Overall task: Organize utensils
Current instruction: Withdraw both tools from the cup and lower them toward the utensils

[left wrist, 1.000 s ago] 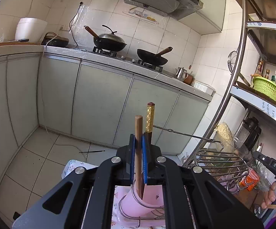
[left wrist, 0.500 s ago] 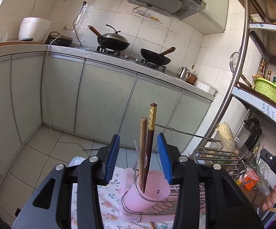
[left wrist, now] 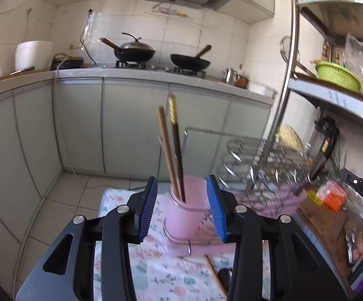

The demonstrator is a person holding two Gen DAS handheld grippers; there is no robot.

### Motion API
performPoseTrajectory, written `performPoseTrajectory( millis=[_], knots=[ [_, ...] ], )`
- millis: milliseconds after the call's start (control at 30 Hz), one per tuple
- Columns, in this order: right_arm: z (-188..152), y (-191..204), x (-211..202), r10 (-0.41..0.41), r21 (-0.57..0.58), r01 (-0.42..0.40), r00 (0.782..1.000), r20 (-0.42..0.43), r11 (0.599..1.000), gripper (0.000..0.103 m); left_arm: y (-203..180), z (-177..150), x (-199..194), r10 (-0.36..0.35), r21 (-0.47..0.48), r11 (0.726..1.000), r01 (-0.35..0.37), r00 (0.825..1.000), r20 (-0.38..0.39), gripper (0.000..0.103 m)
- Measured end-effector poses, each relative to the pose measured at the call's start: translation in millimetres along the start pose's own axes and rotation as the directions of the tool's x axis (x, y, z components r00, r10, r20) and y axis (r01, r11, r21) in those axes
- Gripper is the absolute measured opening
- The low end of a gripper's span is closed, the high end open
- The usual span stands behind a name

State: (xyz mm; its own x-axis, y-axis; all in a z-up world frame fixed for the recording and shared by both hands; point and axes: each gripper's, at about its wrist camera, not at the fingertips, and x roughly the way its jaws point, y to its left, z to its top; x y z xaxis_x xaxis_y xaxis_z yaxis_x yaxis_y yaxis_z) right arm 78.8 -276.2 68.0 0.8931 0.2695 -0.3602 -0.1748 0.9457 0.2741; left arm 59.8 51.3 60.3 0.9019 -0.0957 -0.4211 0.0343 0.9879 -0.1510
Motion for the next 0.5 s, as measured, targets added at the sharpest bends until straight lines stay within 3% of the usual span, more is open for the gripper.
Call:
performPoseTrajectory(
  millis=[267,500],
  knots=[
    [-56.4,-4.8,18.9,-0.008,-0.013,0.005,0.978,-0.210,1.000,0.031,-15.8,-49.6,15.4,-0.037,0.022,0.999,0.041,0.986,-0.164,0.041],
    [-100.7,-2.3,33.3,0.032,-0.029,-0.048,0.914,-0.404,0.998,0.024,-10.5,-82.0,36.8,-0.079,-0.038,0.997,0.071,0.941,-0.330,0.041]
  ],
)
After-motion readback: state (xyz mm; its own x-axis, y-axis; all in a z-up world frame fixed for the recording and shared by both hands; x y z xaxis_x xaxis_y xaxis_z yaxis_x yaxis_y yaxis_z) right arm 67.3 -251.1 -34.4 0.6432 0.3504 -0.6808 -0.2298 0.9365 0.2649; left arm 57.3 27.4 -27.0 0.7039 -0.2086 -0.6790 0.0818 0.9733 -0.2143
